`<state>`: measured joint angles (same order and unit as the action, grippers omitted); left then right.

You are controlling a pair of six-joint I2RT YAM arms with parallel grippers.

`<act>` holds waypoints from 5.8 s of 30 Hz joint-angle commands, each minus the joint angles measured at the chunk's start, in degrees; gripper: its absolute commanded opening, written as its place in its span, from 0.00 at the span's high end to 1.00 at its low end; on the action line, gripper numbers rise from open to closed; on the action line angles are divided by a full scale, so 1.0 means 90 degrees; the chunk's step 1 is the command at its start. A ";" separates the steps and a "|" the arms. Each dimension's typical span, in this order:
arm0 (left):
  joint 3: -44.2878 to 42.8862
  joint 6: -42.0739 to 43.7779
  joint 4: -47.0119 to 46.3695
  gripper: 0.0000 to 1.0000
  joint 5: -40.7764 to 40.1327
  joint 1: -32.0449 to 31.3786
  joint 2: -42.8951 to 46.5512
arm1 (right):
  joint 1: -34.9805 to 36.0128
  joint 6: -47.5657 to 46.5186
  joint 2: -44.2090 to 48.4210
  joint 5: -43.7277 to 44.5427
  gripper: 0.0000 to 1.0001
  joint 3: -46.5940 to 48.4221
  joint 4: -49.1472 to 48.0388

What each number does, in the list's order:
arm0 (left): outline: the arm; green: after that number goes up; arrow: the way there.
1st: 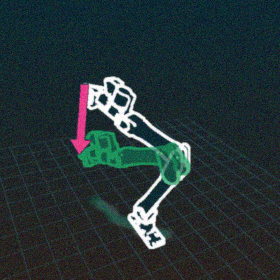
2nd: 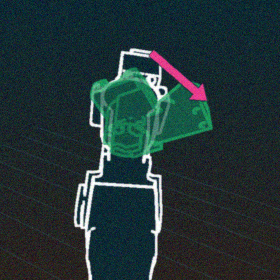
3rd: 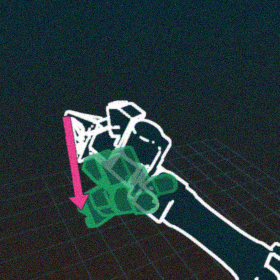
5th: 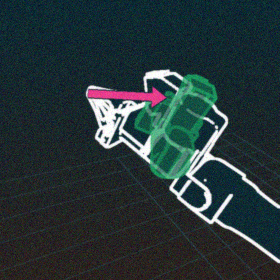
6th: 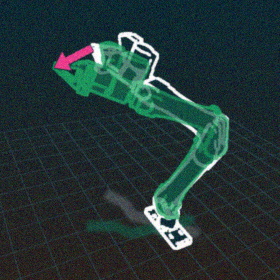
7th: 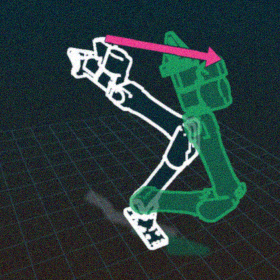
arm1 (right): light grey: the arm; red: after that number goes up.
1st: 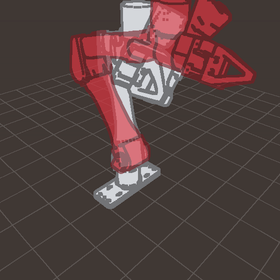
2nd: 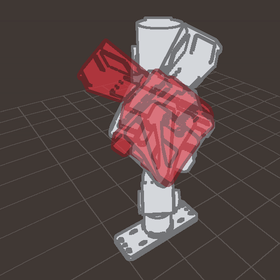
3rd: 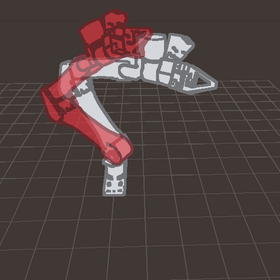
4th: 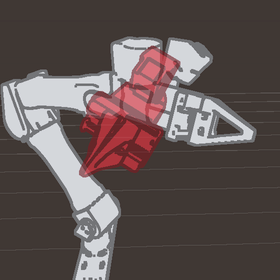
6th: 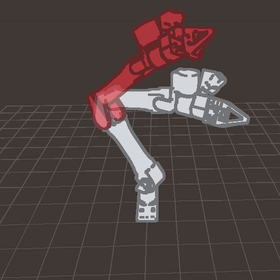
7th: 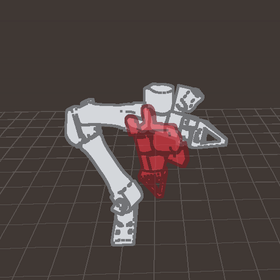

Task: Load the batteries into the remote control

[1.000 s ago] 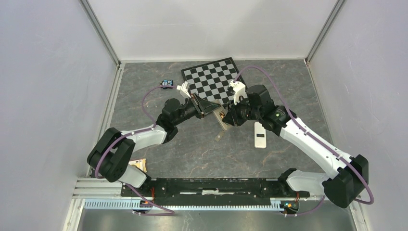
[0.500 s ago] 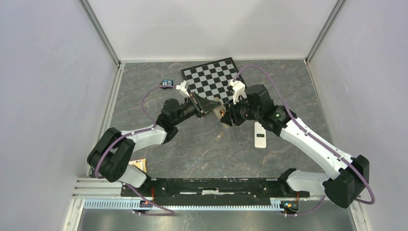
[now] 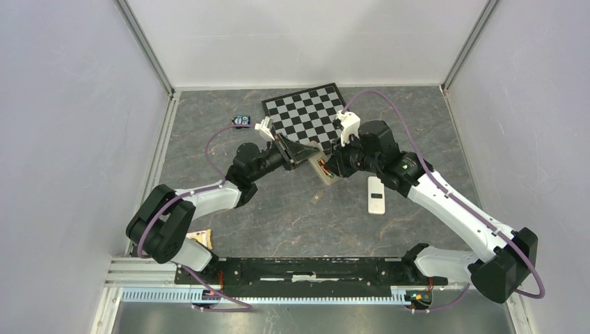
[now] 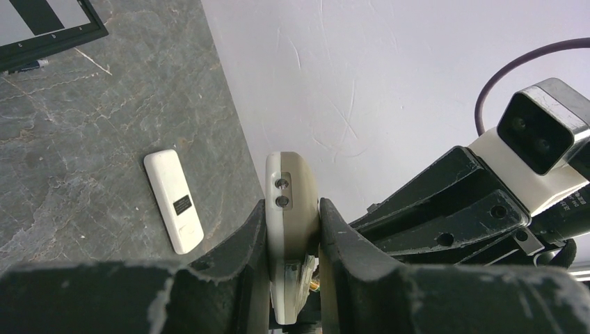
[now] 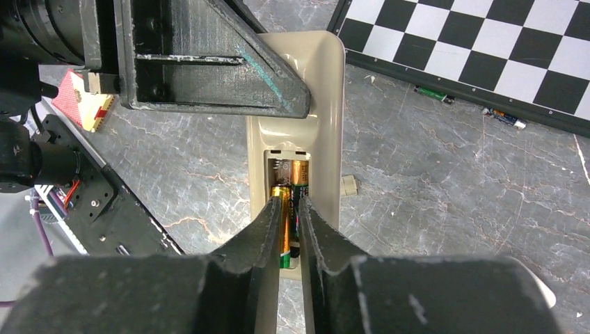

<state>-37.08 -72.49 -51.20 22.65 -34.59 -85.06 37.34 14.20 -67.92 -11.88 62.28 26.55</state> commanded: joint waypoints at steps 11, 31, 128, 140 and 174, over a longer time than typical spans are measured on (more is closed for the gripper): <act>0.0053 -0.0458 -0.0619 0.98 0.0081 -0.0015 0.0210 | -0.0043 0.0349 0.0518 -0.0076 0.70 -0.0054 -0.0888; -0.0378 -0.3582 -0.2038 0.98 -0.0492 0.0186 -0.0233 | -0.0040 0.3131 0.2656 0.1281 0.24 -0.2554 -0.4607; -0.0815 0.3225 0.7214 0.98 -0.2329 0.2729 0.3533 | 0.3995 -0.3364 -0.2943 -0.0305 0.20 -0.1096 -0.4330; -0.1183 0.3330 0.7482 0.98 -0.1597 0.3627 0.3422 | 0.4089 -0.3681 -0.4615 -0.0799 0.35 0.0627 -0.3506; -0.1076 0.3132 0.7201 0.98 -0.0806 0.4105 0.3577 | 0.4707 -0.4333 -0.5445 0.1162 0.74 0.1228 -0.2060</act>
<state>-45.60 -44.62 16.58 13.78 1.91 -54.43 79.15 -23.07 -116.42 -5.78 73.41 3.44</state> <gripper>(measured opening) 0.308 0.226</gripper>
